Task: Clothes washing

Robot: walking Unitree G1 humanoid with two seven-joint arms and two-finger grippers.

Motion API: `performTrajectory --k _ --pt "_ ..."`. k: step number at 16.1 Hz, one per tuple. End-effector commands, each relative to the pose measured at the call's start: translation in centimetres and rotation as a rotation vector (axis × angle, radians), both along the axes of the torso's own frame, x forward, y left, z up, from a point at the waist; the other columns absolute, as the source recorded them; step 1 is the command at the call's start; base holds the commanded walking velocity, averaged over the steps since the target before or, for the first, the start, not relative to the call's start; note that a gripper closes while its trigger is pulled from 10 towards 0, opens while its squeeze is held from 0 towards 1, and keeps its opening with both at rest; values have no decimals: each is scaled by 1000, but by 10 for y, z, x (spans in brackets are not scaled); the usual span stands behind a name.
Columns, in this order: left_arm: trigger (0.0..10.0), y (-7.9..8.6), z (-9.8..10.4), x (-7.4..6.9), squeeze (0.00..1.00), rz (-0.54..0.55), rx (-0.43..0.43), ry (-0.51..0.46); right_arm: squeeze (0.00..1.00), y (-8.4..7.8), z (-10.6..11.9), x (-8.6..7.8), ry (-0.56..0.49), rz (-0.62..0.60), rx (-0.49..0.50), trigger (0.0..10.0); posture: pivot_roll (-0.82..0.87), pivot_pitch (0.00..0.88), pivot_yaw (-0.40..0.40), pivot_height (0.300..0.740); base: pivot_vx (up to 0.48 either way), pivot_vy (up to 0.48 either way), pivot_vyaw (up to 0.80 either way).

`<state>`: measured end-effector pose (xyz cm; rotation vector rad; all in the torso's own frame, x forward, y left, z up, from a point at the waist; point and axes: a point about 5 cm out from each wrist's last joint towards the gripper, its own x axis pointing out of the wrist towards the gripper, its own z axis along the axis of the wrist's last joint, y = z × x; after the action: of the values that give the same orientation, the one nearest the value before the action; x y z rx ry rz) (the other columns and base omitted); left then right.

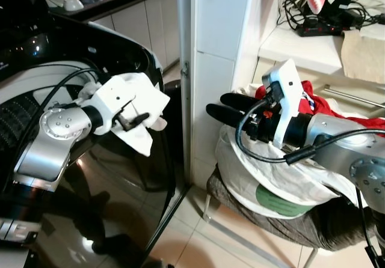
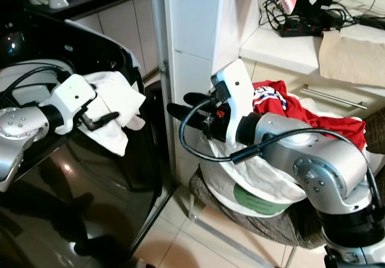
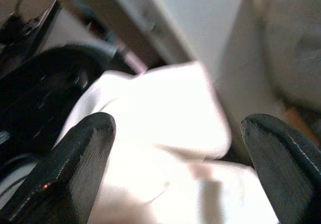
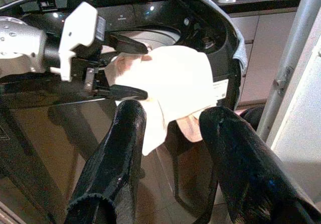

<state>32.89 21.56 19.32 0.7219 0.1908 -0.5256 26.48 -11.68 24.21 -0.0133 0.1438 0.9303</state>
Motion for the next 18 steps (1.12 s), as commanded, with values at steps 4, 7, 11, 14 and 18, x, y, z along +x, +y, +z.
performTrajectory --k 4,7,11,14,18 --pt "10000 11 -1 7 0 73 98 -13 0 2 -1 -2 -21 17 -8 10000 -27 0 43 740 0 0 0" --pt "3176 14 0 9 0 96 59 0 0 2 -1 -1 -27 15 -10 10000 -25 0 43 740 0 0 0" --pt "0 16 0 9 0 88 66 17 0 3 -1 0 -33 14 -11 10000 -23 0 44 740 0 0 0" --pt "0 19 -2 9 0 103 68 27 0 3 -1 0 -36 15 -12 10000 -23 0 45 740 0 0 0" --pt "0 23 -2 10 0 132 63 30 0 3 -1 0 -36 18 -14 10000 -22 0 45 740 0 0 0"
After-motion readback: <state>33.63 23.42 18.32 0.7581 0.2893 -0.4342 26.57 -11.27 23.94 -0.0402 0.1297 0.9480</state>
